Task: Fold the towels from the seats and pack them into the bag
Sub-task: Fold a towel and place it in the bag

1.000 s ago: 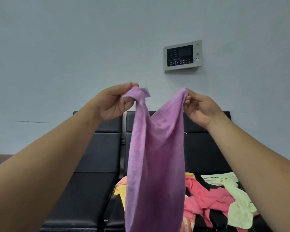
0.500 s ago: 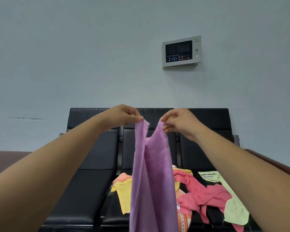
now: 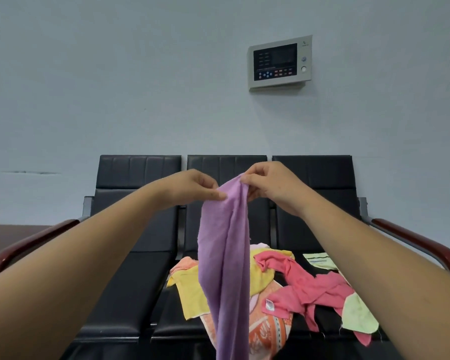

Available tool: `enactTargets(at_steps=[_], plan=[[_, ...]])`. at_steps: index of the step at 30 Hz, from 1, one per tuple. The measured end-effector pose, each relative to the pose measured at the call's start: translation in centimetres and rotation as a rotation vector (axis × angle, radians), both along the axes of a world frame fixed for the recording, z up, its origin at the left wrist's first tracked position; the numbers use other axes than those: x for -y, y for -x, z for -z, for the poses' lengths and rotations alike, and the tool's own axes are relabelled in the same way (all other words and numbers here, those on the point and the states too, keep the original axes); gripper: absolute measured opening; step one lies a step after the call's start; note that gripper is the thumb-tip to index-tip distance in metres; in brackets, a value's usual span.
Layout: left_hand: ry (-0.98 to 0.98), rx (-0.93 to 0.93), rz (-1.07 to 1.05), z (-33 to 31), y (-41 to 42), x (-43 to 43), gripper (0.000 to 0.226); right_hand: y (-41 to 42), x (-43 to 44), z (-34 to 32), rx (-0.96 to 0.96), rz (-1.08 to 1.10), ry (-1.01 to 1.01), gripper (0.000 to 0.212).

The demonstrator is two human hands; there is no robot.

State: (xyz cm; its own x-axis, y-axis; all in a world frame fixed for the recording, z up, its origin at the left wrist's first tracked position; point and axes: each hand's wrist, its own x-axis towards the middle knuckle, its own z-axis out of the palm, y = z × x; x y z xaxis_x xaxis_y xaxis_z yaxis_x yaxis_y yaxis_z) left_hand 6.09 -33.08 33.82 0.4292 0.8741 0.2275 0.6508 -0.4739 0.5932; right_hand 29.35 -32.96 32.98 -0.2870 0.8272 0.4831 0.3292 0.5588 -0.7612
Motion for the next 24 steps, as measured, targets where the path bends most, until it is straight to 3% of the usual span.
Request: enactTargets(at_steps=[4, 6, 9, 12, 14, 17, 21, 24], plan=[[0.099, -0.28, -0.106, 2.7, 1.6, -0.9, 0.019, -1.4, -0.7, 0.8, 0.109, 0.182, -0.05, 0.012], [0.111, -0.165, -0.127, 3.6, 2.7, -1.3, 0.025, -2.2, -1.1, 1.7, 0.222, 0.273, -0.07, 0.011], [0.149, 0.165, -0.082, 4.2, 3.3, -1.6, 0.029, -3.0, -2.0, 3.4, 0.277, 0.315, -0.059, 0.009], [0.033, 0.264, -0.125, 4.1, 2.4, -1.9, 0.026, -3.3, -3.1, 4.6, 0.085, 0.311, -0.026, 0.006], [-0.031, 0.329, -0.146, 4.1, 1.7, -2.1, 0.021, -3.4, -3.8, 5.0, -0.041, 0.29, 0.021, 0.018], [-0.093, 0.486, -0.185, 4.8, 1.5, -2.8, 0.015, -3.5, -4.2, 5.3, -0.103, 0.282, 0.058, 0.019], [-0.038, 0.567, -0.215, 6.4, 1.2, -3.6, 0.019, -3.2, -4.5, 6.4, -0.353, 0.03, 0.23, 0.018], [0.065, 0.644, -0.16, 7.5, 0.4, -3.9, 0.021, -2.5, -4.5, 7.5, -0.395, -0.159, 0.328, 0.019]])
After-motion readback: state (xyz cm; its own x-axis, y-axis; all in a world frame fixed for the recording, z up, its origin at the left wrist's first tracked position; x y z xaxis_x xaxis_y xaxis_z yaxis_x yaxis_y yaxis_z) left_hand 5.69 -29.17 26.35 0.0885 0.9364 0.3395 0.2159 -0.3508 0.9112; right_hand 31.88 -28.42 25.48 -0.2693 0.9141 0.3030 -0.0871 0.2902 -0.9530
